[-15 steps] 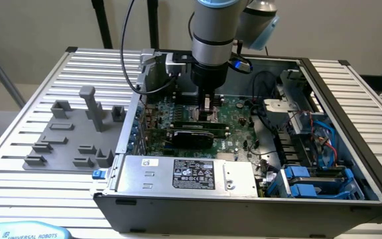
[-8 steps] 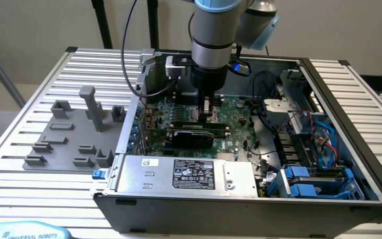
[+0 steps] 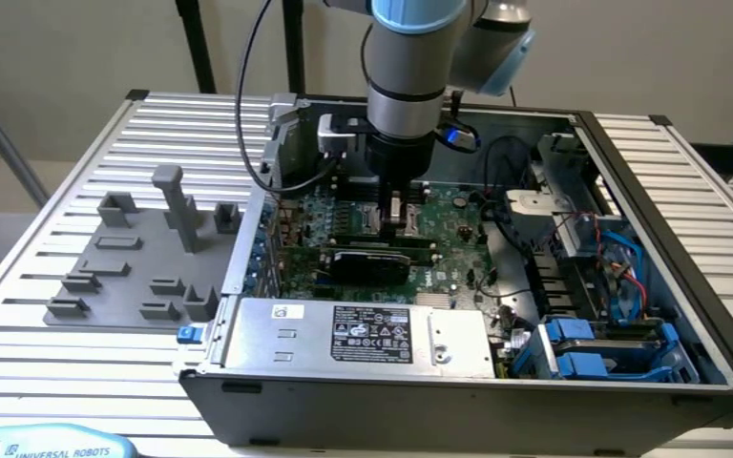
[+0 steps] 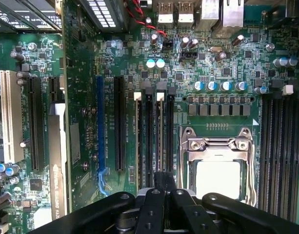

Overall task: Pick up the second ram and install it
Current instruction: 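Press down the second ram until it locks into place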

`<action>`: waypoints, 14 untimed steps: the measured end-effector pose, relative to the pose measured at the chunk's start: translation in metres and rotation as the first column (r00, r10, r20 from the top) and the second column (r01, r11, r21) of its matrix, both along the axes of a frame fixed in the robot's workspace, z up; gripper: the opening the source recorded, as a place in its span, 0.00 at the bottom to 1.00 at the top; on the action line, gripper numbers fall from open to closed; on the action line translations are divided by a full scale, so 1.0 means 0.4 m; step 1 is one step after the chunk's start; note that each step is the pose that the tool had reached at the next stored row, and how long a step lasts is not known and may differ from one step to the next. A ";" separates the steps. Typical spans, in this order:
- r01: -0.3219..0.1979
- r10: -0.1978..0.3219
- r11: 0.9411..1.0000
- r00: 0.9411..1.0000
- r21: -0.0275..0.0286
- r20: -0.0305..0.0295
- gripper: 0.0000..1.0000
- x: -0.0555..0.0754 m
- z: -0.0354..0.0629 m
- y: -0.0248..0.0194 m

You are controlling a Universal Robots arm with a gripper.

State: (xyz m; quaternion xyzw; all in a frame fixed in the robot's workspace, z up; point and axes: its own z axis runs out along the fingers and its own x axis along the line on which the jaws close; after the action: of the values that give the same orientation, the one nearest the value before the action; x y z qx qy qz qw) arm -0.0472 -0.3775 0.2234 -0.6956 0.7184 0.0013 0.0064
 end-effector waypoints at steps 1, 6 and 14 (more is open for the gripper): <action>0.000 0.000 1.000 1.000 0.000 0.000 0.11 0.000 0.000 0.000; 0.000 0.000 1.000 1.000 0.003 -0.003 0.11 0.001 0.044 0.002; 0.000 0.000 1.000 1.000 0.003 -0.004 0.11 0.002 0.053 0.002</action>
State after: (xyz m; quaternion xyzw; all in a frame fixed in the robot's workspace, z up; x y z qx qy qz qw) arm -0.0464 -0.3768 0.2444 -0.6955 0.7185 0.0040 0.0061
